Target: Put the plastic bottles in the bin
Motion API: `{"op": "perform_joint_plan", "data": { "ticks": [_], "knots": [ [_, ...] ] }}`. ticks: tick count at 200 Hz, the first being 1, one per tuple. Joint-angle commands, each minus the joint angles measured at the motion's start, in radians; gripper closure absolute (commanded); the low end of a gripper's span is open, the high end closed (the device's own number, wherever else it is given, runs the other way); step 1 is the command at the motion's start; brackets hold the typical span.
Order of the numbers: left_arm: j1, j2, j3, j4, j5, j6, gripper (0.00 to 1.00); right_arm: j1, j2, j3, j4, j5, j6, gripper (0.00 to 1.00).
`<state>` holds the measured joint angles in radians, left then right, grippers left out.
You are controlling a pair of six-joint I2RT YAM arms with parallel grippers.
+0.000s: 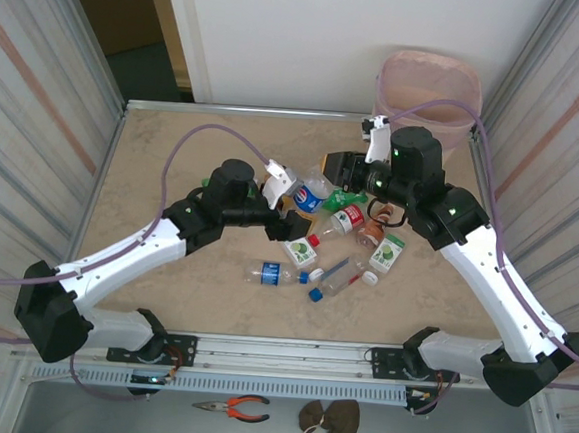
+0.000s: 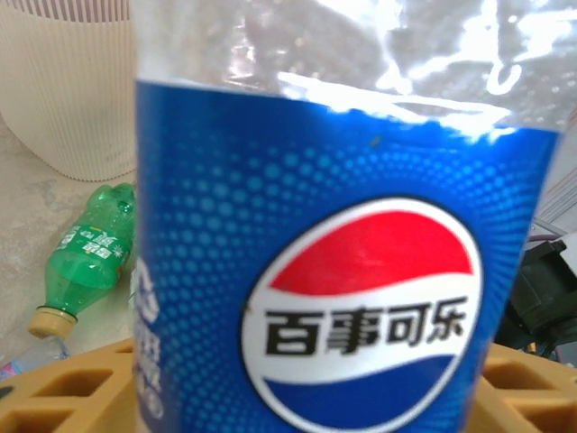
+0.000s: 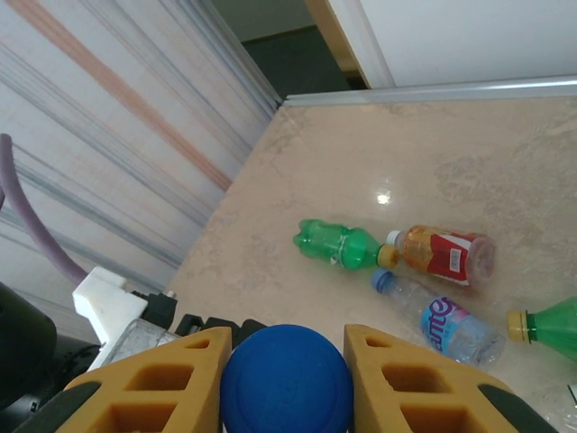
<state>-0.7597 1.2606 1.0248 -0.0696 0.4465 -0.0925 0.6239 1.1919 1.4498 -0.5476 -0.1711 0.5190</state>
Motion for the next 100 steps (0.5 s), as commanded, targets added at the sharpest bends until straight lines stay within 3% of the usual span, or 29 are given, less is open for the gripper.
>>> {"op": "perform_joint_plan", "data": {
  "ticks": [1,100],
  "knots": [
    [0.010,-0.025,0.018,0.016,-0.023,-0.009,0.28,-0.013,-0.012,-0.002,0.008,0.068,0.013,0.77],
    [0.044,-0.195,-0.086,-0.043,-0.093,-0.020,0.24,-0.377,0.057,0.151,0.076,0.028,0.049,0.76]
  ]
}}
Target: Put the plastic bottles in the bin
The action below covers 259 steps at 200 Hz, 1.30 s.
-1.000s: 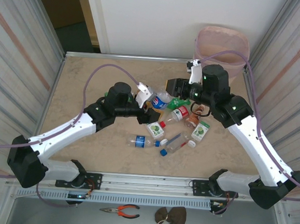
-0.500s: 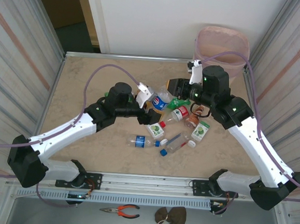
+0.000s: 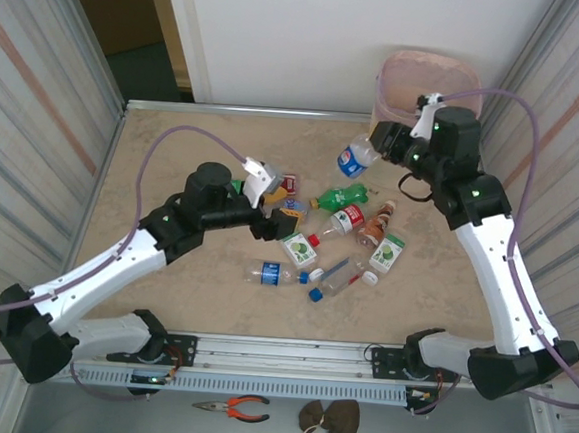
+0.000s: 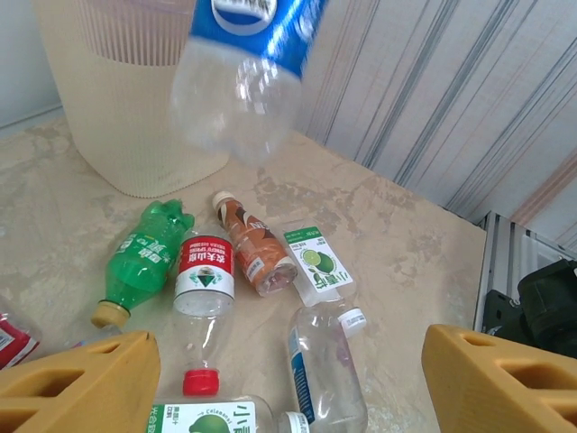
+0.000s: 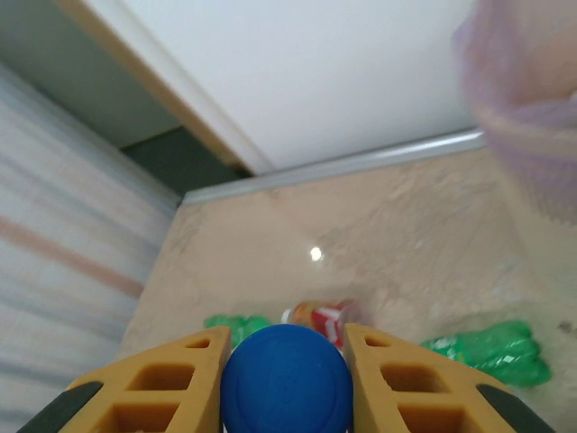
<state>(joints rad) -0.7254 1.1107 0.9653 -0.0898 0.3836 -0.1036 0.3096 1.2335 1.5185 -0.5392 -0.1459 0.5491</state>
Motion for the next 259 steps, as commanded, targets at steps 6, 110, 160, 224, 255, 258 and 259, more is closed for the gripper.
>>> {"op": "perform_joint_plan", "data": {
  "ticks": [6,110,160,224,255,258,259],
  "knots": [
    [0.010,-0.052,-0.031,-0.026,-0.035,-0.009,0.23,-0.084,0.027,0.098,0.073,0.003,0.018,0.76],
    [0.015,-0.135,-0.068,-0.067,-0.087,-0.014,0.23,-0.302,0.343,0.455,0.124,0.049,0.014,0.76],
    [0.020,-0.140,-0.068,-0.074,-0.096,-0.011,0.23,-0.340,0.490,0.539,0.095,0.070,0.003,0.76],
    [0.030,-0.137,-0.069,-0.085,-0.099,-0.010,0.23,-0.350,0.634,0.525,0.049,0.057,-0.002,0.76],
    [0.036,-0.146,-0.083,-0.099,-0.101,-0.010,0.23,-0.352,0.700,0.505,0.048,0.064,-0.002,0.76],
    [0.037,-0.148,-0.084,-0.099,-0.102,-0.010,0.23,-0.352,0.707,0.505,0.046,0.064,-0.003,0.76],
    [0.037,-0.148,-0.084,-0.100,-0.103,-0.009,0.23,-0.352,0.708,0.504,0.046,0.065,-0.004,0.75]
  ]
}}
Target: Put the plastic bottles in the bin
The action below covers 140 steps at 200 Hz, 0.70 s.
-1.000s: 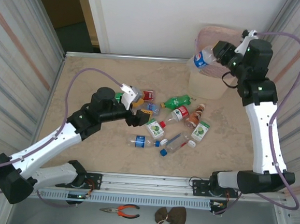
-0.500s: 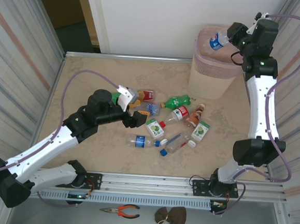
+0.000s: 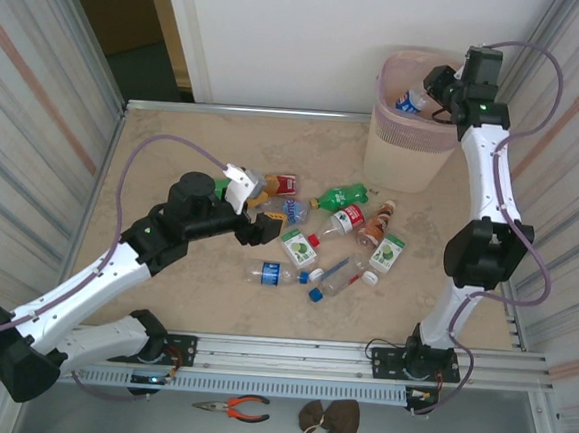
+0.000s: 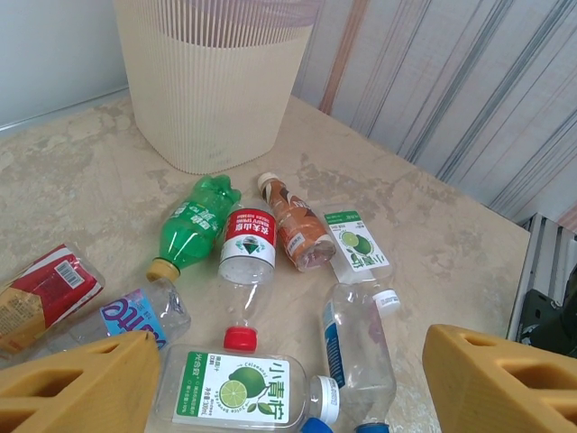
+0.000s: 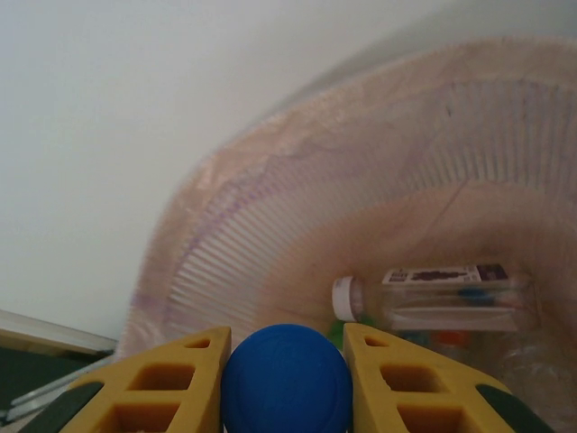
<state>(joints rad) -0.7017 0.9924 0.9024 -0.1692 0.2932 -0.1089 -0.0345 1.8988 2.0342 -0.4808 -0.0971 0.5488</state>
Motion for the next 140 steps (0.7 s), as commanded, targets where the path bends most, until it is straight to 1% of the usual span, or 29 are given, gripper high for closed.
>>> {"op": "perform_joint_plan", "data": {
  "ticks": [1,53,62,74,105,128,140],
  "knots": [
    [0.014,-0.030,-0.022,-0.021,-0.012,-0.003,0.23,-0.008,0.045,-0.012,-0.012,0.016,-0.003,0.75],
    [0.037,-0.024,-0.048,-0.061,-0.011,0.008,0.23,-0.013,0.134,-0.005,-0.026,-0.006,0.002,0.70],
    [0.040,-0.018,-0.047,-0.070,-0.007,0.013,0.23,-0.013,0.141,-0.003,-0.031,-0.007,0.002,0.67],
    [0.046,-0.011,-0.043,-0.080,-0.001,0.020,0.22,-0.015,0.144,-0.003,-0.040,-0.009,0.001,0.61],
    [0.053,0.017,-0.017,-0.120,0.015,0.051,0.23,-0.023,0.127,0.003,-0.063,0.003,-0.006,0.53],
    [0.053,0.057,0.022,-0.173,0.050,0.104,0.22,-0.027,0.100,0.021,-0.092,0.025,-0.028,0.44],
    [0.053,0.081,0.045,-0.208,0.063,0.134,0.23,-0.030,0.084,0.027,-0.101,0.030,-0.039,0.41]
  ]
}}
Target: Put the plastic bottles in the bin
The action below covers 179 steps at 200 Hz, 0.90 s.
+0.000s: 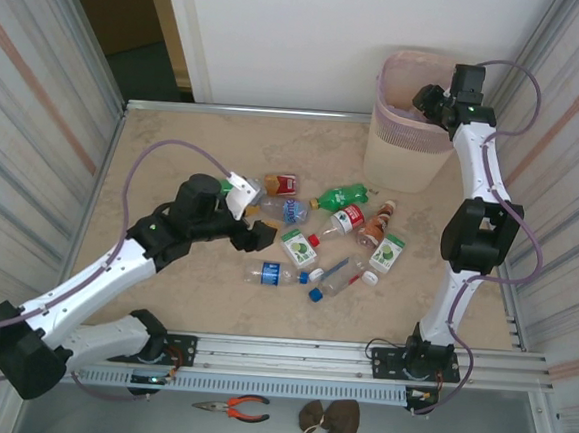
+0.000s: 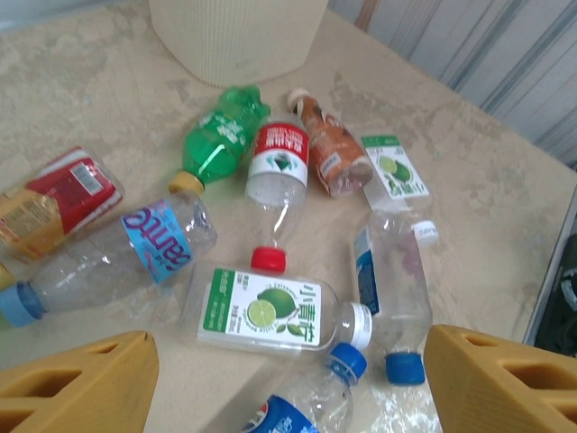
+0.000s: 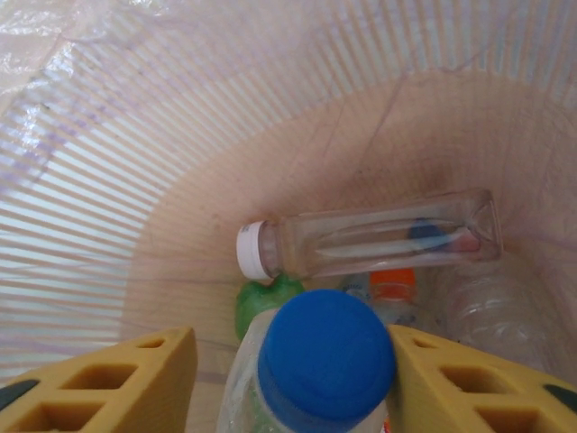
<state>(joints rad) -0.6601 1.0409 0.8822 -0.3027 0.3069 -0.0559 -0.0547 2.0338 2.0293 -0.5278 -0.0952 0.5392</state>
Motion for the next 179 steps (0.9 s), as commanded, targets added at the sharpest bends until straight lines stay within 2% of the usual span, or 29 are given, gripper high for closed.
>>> {"op": "perform_joint_plan", "data": {
  "ticks": [1,108,179],
  "knots": [
    [0.011,0.034,0.067,-0.077,0.049,0.082,0.23,-0.010,-0.053,0.032,-0.056,0.029,-0.031,0.41],
    [0.011,0.192,0.198,-0.328,0.032,0.376,0.25,-0.013,-0.256,0.034,-0.110,0.095,-0.107,0.39],
    [0.011,0.349,0.256,-0.455,-0.054,0.582,0.26,-0.013,-0.408,-0.020,-0.109,0.074,-0.111,0.38]
  ]
}}
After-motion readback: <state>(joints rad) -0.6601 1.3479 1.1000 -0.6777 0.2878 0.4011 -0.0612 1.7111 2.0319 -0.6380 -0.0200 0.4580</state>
